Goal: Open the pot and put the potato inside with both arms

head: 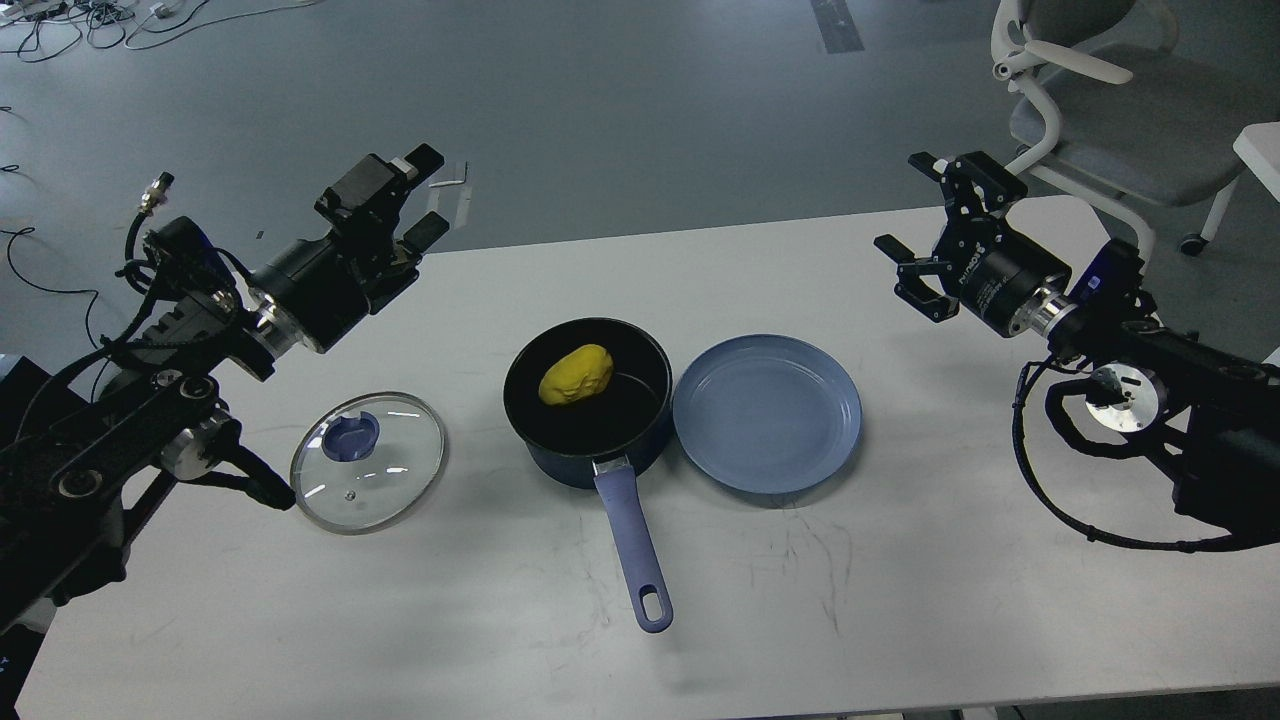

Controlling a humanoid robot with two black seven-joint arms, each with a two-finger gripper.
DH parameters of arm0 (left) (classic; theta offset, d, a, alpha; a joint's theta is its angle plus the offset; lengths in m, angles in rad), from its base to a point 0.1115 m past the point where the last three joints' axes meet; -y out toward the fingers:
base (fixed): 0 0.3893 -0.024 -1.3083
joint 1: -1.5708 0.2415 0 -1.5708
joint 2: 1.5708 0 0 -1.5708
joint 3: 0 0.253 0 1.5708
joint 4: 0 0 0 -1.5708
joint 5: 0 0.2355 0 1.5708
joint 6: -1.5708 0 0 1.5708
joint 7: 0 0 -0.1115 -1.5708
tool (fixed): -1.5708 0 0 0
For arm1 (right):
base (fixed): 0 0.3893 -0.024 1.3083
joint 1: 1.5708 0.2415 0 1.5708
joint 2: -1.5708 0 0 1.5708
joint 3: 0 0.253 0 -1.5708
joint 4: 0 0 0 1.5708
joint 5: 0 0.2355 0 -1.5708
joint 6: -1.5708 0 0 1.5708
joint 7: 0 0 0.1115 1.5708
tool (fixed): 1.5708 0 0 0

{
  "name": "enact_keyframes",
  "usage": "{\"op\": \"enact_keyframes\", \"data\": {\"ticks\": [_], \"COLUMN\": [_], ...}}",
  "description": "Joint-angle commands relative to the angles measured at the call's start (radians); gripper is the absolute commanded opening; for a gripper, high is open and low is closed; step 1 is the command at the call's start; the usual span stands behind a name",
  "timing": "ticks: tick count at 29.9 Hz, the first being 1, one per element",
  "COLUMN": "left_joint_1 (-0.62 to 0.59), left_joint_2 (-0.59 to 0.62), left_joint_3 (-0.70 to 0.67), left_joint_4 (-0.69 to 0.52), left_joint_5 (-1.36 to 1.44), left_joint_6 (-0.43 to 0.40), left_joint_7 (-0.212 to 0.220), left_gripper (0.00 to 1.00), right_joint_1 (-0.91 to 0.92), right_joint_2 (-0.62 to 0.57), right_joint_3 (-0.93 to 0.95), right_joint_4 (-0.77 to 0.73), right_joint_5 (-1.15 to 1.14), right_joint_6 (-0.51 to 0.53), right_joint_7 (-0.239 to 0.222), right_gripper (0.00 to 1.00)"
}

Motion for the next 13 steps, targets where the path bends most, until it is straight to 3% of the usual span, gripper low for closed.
{"op": "enact_keyframes", "data": {"ticks": [1, 13], "left_joint_1": [0.048, 0.065], "left_joint_2": [-0.032, -0.047], "left_joint_3": [-0.049, -0.062], "left_joint_4": [0.01, 0.008], "left_joint_5": [-0.025, -0.025], "left_joint_6": [-0.003, -0.005], "left_joint_7": [0.0, 0.003], "left_gripper": [0.98, 0.98], "right_joint_1": [-0.021, -0.028], "right_joint_2": [0.036, 0.068], "right_joint_3": [0.026, 0.027], "right_joint_4": [-0.002, -0.008], "right_joint_5": [-0.002, -0.002], "right_joint_6": [0.0, 0.0], "right_joint_7": [0.0, 0.0], "right_gripper": [0.99, 1.0]}}
